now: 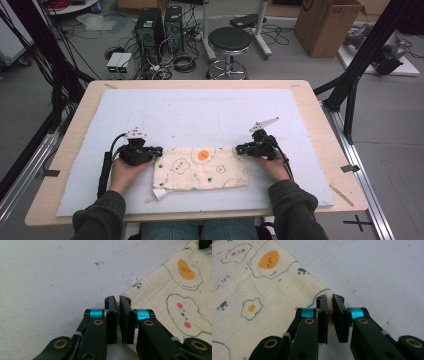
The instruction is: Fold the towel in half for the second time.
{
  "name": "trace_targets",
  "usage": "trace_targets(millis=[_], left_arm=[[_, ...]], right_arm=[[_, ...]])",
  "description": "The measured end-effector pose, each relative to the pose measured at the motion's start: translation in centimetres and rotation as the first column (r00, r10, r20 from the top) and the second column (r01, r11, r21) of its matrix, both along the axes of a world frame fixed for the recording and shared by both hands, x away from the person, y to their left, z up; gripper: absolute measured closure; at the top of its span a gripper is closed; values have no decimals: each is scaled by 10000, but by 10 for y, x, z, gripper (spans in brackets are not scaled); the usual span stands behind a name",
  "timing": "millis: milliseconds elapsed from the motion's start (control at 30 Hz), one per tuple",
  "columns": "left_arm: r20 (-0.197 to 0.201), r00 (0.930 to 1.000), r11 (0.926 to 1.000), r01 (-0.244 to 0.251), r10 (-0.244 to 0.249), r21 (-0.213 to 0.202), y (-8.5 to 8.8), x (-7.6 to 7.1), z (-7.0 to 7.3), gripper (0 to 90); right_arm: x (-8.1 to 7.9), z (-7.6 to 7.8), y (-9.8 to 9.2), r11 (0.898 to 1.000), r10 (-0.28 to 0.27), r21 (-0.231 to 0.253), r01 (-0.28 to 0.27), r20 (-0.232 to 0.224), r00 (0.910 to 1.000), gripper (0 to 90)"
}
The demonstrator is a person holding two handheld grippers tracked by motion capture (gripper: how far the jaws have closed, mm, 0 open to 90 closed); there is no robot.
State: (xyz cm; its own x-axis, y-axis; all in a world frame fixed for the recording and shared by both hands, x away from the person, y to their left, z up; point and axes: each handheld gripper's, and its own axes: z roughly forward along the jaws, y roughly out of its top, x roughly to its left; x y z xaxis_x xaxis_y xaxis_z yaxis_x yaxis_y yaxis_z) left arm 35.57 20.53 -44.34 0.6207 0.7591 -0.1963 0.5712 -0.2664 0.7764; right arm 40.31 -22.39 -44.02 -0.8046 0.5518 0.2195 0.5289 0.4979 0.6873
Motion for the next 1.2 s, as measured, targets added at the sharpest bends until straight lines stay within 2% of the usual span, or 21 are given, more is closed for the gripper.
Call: trace_targets(millis=[67,133,167,300,433,533,600,633,667,733,833,1033,1200], left_arm=[[68,9999,9999,-82,82,-84,2,0,3,848],[30,10000,10000,-59,58,46,3,3,6,849],[95,9999,9999,-72,70,132,3,4,9,849],[395,9988,9996,-281,280,9,2,11,18,850],[548,9977,9991,-394,401,-147,1,21,26,849],[730,9951,9969,-627,661,-475,2,28,33,850],[841,9933,9965,-773,798,-331,1,33,36,850],[891,9918,9953,-890,921,-382,1,35,37,849],[916,9898,9926,-1039,1094,-626,2,36,36,850],[719,9888,9878,-1235,1306,-948,4,40,32,850],[560,9892,9888,-1311,1352,-718,3,45,26,850],[371,9891,9887,-1403,1423,-523,1,49,18,850],[548,9901,9904,-1261,1292,-568,3,47,19,850]], right_arm=[[3,2,1,10000,65,-69,-66,-139,9999,835],[5,4,3,9999,82,-133,-84,-188,9998,836],[7,5,3,9999,95,-128,-96,-82,9999,837],[13,13,4,10000,-54,-71,54,4,10000,838],[21,22,-1,9993,-283,264,283,12,9996,838],[28,27,-3,9982,-479,344,483,-115,9988,838],[35,31,-3,9973,-588,448,589,-30,9983,838],[38,33,-2,9965,-671,498,676,-122,9977,838],[41,33,-2,9958,-734,536,738,-96,9973,838],[47,31,-1,9941,-910,576,920,-194,9957,838],[54,24,-1,9909,-1106,721,1133,-410,9930,838],[60,11,0,9866,-1437,656,1495,-862,9859,838],[59,13,-1,9859,-1418,788,1477,-765,9869,839]])
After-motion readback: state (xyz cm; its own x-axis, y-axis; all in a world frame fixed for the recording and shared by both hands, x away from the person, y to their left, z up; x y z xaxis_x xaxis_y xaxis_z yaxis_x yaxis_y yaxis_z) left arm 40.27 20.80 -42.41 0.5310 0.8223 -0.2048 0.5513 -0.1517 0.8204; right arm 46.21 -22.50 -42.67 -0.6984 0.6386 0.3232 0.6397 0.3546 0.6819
